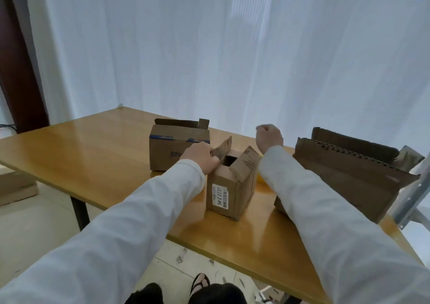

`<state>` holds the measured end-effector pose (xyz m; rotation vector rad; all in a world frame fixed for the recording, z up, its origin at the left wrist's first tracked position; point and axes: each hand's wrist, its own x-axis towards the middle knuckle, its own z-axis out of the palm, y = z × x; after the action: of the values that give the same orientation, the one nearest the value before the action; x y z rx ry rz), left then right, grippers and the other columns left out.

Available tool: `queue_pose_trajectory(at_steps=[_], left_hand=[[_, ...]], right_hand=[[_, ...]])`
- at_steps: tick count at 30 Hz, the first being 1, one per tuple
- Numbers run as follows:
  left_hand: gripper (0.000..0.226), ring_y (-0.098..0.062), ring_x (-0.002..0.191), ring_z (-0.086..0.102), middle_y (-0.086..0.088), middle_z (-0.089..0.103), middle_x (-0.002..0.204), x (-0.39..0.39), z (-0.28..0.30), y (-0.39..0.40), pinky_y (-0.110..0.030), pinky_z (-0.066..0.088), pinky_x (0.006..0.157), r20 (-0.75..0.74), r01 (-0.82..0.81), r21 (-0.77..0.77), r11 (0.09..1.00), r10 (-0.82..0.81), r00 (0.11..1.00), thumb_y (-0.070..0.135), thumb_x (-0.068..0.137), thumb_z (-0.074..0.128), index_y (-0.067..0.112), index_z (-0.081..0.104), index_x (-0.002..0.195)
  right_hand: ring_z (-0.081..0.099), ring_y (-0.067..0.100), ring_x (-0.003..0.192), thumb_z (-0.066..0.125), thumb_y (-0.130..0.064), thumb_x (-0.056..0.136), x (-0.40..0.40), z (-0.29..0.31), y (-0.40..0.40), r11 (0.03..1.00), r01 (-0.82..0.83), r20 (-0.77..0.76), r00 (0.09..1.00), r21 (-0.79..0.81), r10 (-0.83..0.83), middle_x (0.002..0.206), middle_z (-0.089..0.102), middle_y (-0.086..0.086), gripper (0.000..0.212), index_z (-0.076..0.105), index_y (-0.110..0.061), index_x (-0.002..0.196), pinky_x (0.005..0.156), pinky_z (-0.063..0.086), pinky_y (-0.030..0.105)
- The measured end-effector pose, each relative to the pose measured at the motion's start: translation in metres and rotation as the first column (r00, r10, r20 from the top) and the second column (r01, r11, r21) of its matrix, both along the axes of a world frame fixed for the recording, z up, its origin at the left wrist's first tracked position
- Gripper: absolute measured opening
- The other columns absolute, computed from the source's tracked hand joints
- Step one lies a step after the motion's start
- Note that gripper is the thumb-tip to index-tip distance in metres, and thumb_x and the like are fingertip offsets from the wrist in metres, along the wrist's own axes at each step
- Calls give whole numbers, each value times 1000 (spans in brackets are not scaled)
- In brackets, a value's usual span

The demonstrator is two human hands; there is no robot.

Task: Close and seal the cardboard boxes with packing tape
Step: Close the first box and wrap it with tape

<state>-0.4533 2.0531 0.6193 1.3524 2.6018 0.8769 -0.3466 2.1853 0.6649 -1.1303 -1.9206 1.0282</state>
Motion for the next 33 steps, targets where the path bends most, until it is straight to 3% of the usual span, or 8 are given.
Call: queue_pose_trajectory(at_steps=[6,9,15,17,21,25,28,33], left_hand=[[17,-25,82,59,-5,59,84,-11,20,52,-31,44,69,-73,-145,209,967,163,984,18,95,42,10,55,89],[14,-26,81,54,-6,56,86,-19,28,84,-31,40,68,-61,-204,305,930,233,971,18,96,40,9,49,91],[28,-30,102,58,-12,58,115,-39,24,138,-34,47,86,357,-325,339,883,199,913,20,99,37,5,48,120],[34,-25,92,58,-14,53,120,-42,15,149,-35,51,86,558,-262,303,916,53,828,22,99,39,4,38,128],[67,-25,108,52,-14,43,136,-40,-11,154,-39,44,99,559,-23,174,984,-79,825,49,87,45,8,30,138],[39,-24,108,53,-5,56,115,-30,-35,130,-47,42,101,500,143,135,980,-192,845,58,93,38,25,52,108],[45,-21,111,53,-2,58,119,-25,-46,106,-38,42,100,508,188,228,955,-282,814,58,93,40,25,54,121],[45,-12,109,50,2,57,124,-11,-39,73,-26,44,91,359,181,341,922,-306,881,44,88,59,23,55,128]], right_hand=[[48,33,123,39,-13,98,-2,-58,38,999,14,379,925,-53,7,135,50,20,39,46,1,133,95,40,34],[43,31,128,42,-26,98,-5,-77,43,996,-80,721,693,48,21,142,42,16,53,30,0,142,101,37,35],[30,28,136,38,-26,98,-4,-85,49,907,-309,890,436,287,-133,145,38,10,49,31,-8,143,111,21,36],[34,27,134,37,-25,98,-4,-84,56,931,-270,865,495,247,-86,142,44,8,42,40,-13,138,111,23,34],[48,28,121,40,-31,95,-5,-85,56,963,-199,742,671,183,-2,128,56,9,38,53,-12,124,107,35,36],[59,22,87,48,-37,88,0,-85,49,980,-179,430,894,86,125,96,63,2,28,61,-19,105,73,46,30],[48,20,70,52,-30,89,2,-71,43,984,-170,168,970,-51,176,72,50,2,21,53,-14,74,62,38,29],[52,31,113,51,-42,91,-3,-63,32,896,-149,28,984,-418,177,123,54,10,48,48,-12,130,103,42,44]])
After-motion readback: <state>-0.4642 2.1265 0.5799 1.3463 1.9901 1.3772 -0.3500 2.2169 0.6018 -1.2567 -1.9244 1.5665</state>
